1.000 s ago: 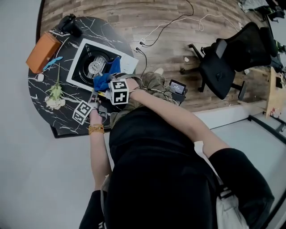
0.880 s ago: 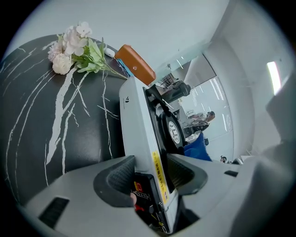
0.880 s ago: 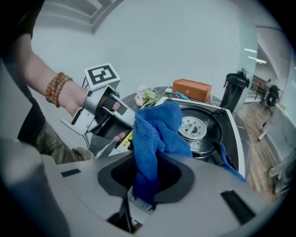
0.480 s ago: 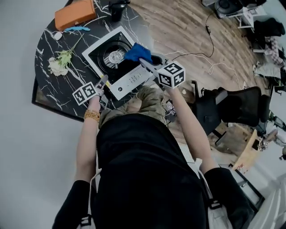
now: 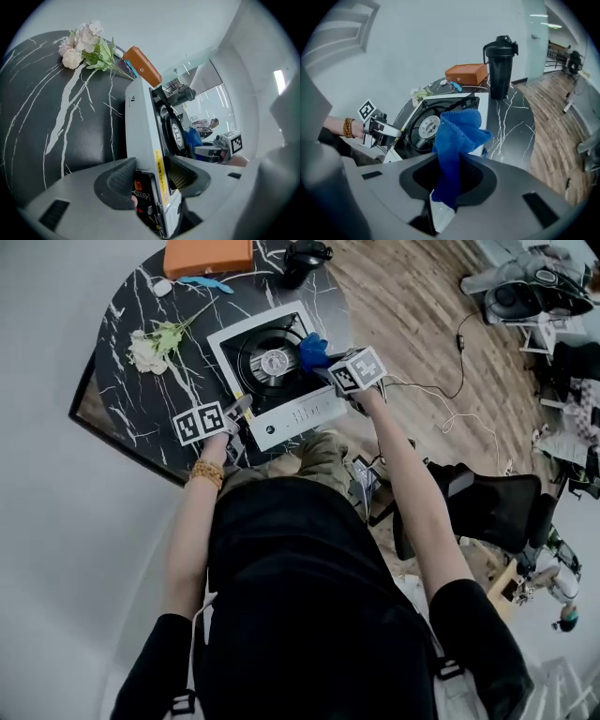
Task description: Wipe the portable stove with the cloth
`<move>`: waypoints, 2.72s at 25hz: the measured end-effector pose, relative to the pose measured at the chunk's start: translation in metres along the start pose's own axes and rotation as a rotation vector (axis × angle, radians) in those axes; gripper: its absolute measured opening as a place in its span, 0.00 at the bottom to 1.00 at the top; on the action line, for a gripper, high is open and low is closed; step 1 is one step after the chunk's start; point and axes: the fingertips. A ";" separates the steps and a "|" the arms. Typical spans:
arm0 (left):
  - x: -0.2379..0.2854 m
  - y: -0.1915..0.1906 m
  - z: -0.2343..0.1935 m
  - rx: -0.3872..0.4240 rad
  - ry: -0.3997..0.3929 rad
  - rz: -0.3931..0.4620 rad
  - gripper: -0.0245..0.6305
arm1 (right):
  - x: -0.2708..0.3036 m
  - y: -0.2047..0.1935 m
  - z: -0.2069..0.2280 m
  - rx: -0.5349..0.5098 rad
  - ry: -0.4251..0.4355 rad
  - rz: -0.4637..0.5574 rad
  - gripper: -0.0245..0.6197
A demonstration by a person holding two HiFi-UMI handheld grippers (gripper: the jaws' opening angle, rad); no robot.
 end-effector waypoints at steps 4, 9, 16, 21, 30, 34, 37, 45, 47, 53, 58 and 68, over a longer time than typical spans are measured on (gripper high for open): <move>-0.001 0.001 0.001 -0.004 -0.013 -0.014 0.38 | 0.002 0.019 0.006 -0.069 -0.009 -0.032 0.15; 0.000 0.002 -0.001 -0.024 -0.029 -0.032 0.38 | 0.016 0.051 0.032 -0.136 -0.033 -0.094 0.14; -0.001 0.002 -0.007 -0.112 -0.070 0.014 0.41 | 0.035 0.089 0.046 -0.299 -0.046 -0.188 0.14; -0.013 0.005 -0.006 -0.080 -0.035 0.051 0.39 | 0.017 0.097 0.038 -0.272 -0.129 0.035 0.15; -0.114 0.002 0.120 -0.296 -0.760 0.019 0.41 | -0.094 0.131 -0.165 -0.542 -0.003 0.676 0.15; -0.125 -0.026 0.169 -0.076 -0.946 -0.168 0.46 | -0.104 0.146 -0.223 -0.538 0.028 0.783 0.15; -0.131 -0.023 0.187 -0.203 -1.088 -0.140 0.34 | -0.107 0.147 -0.226 -0.530 -0.018 0.811 0.16; -0.081 0.042 0.197 -0.040 -0.911 0.049 0.15 | -0.091 0.110 -0.184 -0.397 -0.251 0.630 0.29; -0.048 0.072 0.202 0.153 -0.709 0.053 0.15 | -0.089 0.086 -0.181 -0.343 -0.234 0.588 0.29; 0.068 0.127 0.191 0.876 -0.033 -0.080 0.15 | -0.096 0.040 -0.188 -0.283 -0.229 0.513 0.29; 0.135 0.126 0.151 1.195 0.236 -0.318 0.14 | -0.100 0.028 -0.196 -0.248 -0.260 0.512 0.29; 0.131 0.121 0.137 1.302 0.317 -0.457 0.12 | -0.090 0.021 -0.199 -0.235 -0.253 0.501 0.28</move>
Point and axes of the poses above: the fingertips, and each gripper's own axes: x forward along the fingers, z to its right, y out of its top, and after that the axes turned 14 degrees about -x, right-handed
